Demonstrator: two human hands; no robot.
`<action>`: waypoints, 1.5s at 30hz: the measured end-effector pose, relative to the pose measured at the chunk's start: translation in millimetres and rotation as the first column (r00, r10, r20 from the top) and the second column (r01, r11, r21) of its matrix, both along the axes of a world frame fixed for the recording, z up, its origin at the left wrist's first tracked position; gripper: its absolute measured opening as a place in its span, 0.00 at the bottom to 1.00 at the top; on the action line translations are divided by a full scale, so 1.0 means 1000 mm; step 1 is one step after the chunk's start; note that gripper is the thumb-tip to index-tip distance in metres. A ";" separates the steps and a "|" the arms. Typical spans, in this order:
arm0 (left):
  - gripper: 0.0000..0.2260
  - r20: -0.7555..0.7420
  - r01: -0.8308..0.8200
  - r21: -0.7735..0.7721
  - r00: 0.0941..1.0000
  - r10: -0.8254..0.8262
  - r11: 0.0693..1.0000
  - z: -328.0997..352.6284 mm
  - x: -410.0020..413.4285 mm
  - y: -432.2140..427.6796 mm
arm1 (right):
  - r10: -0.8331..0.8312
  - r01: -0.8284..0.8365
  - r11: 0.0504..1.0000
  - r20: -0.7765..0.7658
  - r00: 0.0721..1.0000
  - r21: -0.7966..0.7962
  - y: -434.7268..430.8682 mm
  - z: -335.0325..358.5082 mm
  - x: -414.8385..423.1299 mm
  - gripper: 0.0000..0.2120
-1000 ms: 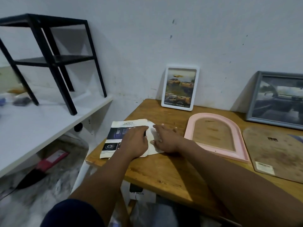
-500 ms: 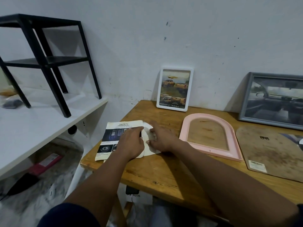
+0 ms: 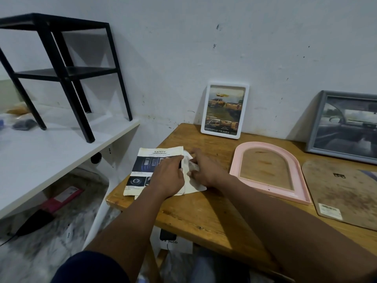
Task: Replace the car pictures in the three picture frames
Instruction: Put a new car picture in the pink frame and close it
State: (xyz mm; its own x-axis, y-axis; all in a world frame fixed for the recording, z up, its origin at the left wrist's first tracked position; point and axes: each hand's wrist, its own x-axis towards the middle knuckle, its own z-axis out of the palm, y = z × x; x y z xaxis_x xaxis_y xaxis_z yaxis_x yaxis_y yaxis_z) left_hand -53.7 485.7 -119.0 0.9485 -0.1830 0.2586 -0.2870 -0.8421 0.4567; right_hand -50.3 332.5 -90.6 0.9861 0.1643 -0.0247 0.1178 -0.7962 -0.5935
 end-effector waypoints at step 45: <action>0.21 -0.156 0.249 0.093 0.960 -0.233 0.964 0.028 0.018 -0.160 | -0.475 0.502 0.831 0.165 0.865 -0.239 -0.193 -0.008 -0.068 0.24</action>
State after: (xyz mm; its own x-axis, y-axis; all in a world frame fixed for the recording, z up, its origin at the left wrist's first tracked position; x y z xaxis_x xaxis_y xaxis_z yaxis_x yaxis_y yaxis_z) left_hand -35.4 325.7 -91.5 0.8980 -0.4308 0.0890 -0.4266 -0.8034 0.4155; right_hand -118.2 139.8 -98.5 0.9356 -0.3385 0.0999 -0.2836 -0.8895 -0.3582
